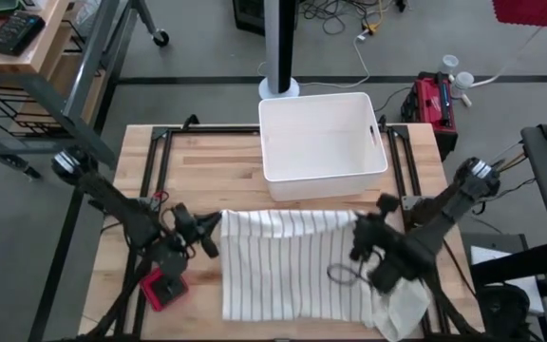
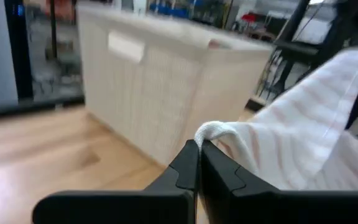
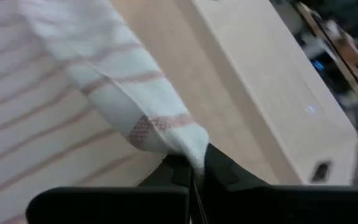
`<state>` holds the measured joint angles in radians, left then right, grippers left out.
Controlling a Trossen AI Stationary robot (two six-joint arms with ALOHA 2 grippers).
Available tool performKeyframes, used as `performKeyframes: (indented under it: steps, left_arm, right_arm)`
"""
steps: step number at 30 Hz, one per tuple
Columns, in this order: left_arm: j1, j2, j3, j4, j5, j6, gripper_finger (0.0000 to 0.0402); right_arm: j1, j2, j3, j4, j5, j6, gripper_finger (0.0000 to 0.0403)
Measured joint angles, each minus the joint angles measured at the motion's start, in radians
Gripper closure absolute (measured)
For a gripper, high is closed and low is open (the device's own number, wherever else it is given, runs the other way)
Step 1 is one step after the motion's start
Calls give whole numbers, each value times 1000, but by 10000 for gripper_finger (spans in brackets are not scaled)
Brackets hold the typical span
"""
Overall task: Fold towel
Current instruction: Fold the brown patterned towel
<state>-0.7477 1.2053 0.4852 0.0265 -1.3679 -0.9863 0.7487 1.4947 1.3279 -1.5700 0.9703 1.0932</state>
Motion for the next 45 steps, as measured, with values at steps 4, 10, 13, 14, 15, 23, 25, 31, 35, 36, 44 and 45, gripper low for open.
performKeyframes:
  steps: [4, 10, 13, 14, 15, 23, 25, 31, 35, 36, 44, 45]
  left_arm:
    - [71, -30, -61, 2, 157, -70, 381]
    - [117, -28, -66, 0, 202, -71, 313]
    - [126, -28, -58, -1, 207, -58, 283]
    - [126, -28, -54, -1, 211, -61, 275]
    - [125, -28, -50, -1, 234, -68, 269]
    - [25, 39, 40, 93, 733, -86, 259]
    - [-38, 99, 87, 122, 772, -102, 265]
    - [-200, 332, 288, 101, 795, -92, 282]
    - [-234, 490, 455, -54, 842, -186, 291]
    - [-234, 529, 501, -125, 880, -228, 292]
    - [-218, 728, 867, -632, 966, -252, 278]
    - [-215, 748, 901, -689, 966, -239, 273]
  right_arm:
    - [-71, -50, -114, 46, -14, 42, 395]
    - [-139, -115, -239, 104, -132, 44, 310]
    - [-160, -148, -293, 98, -132, 59, 259]
    - [-161, -158, -309, 103, -133, 63, 244]
    - [-162, -168, -323, 107, -139, 74, 231]
    - [35, -229, -378, 286, -245, 90, 180]
    - [116, -230, -388, 413, -254, 37, 178]
    - [315, -159, -405, 779, -272, -175, 196]
    - [375, -55, -389, 846, -289, -228, 210]
    - [379, -21, -379, 847, -309, -233, 212]
    - [386, 240, -272, 841, -383, -273, 213]
    - [386, 269, -251, 841, -387, -290, 211]
